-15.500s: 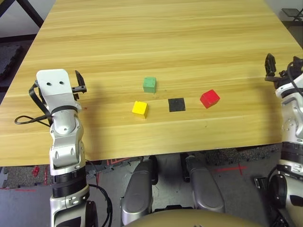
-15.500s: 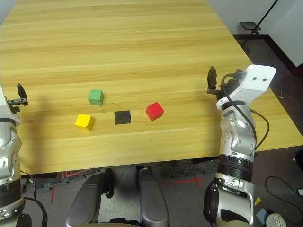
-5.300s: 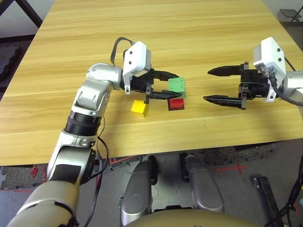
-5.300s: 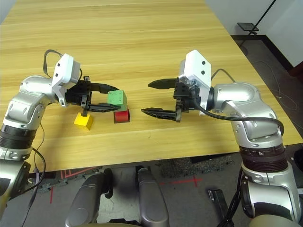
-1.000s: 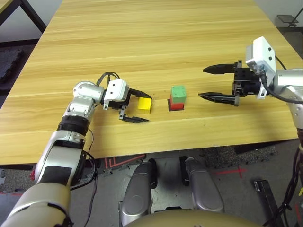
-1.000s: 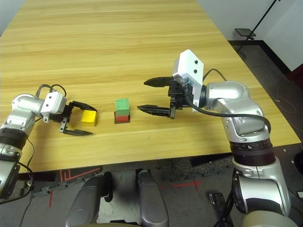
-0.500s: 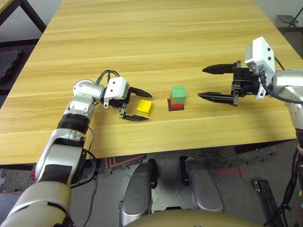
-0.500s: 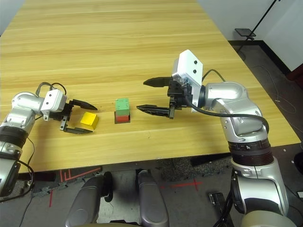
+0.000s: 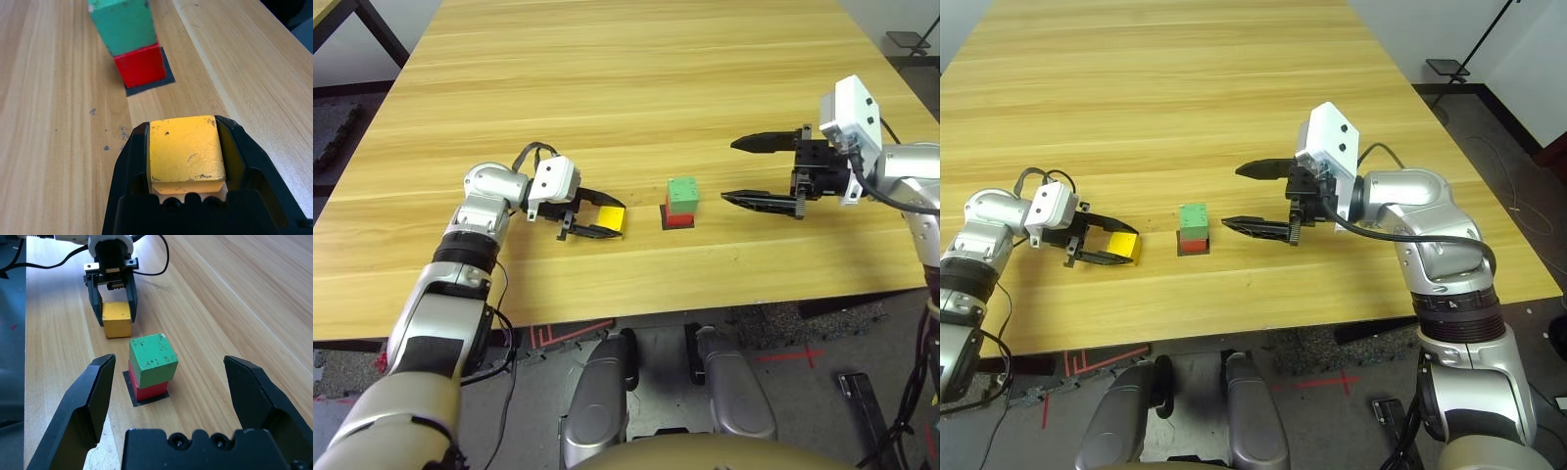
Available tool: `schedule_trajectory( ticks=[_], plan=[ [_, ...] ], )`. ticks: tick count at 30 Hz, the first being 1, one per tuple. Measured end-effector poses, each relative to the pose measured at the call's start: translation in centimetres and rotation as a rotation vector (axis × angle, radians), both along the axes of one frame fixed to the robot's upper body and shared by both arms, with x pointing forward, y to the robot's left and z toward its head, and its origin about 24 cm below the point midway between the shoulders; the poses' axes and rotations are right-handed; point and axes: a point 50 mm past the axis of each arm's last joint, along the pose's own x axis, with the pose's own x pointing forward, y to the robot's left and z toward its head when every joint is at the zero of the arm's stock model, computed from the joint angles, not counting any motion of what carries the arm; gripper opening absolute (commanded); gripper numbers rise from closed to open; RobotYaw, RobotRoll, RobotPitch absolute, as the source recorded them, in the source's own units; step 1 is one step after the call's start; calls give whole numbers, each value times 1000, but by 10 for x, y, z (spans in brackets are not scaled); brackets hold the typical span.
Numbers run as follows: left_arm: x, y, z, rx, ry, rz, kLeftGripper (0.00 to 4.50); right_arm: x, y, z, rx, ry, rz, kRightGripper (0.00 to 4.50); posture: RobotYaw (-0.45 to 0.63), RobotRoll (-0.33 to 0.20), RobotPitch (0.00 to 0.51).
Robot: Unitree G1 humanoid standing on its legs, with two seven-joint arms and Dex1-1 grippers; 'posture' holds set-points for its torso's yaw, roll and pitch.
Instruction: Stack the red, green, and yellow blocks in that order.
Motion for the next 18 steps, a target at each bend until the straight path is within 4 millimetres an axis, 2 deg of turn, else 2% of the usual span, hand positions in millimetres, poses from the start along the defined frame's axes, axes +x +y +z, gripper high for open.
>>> schedule_trajectory(
  ticks=[5, 10, 15, 18],
  plan=[
    [2, -11, 31, 4, -42, -22, 2080, 0, 0, 0, 0, -1, -1, 4500, 160, 22, 211],
    [-3, -15, 51, 28, -25, 8, 2080, 0, 0, 0, 1, -3, -4, 4500, 162, 37, 204],
    [-5, -29, 74, 13, -16, 58, 2080, 0, 0, -1, 5, -8, 0, 4500, 154, 44, 197],
    [-2, -32, 81, -2, 3, 103, 2080, 0, 1, -1, 6, -14, 0, 4500, 148, 51, 193]
  ],
)
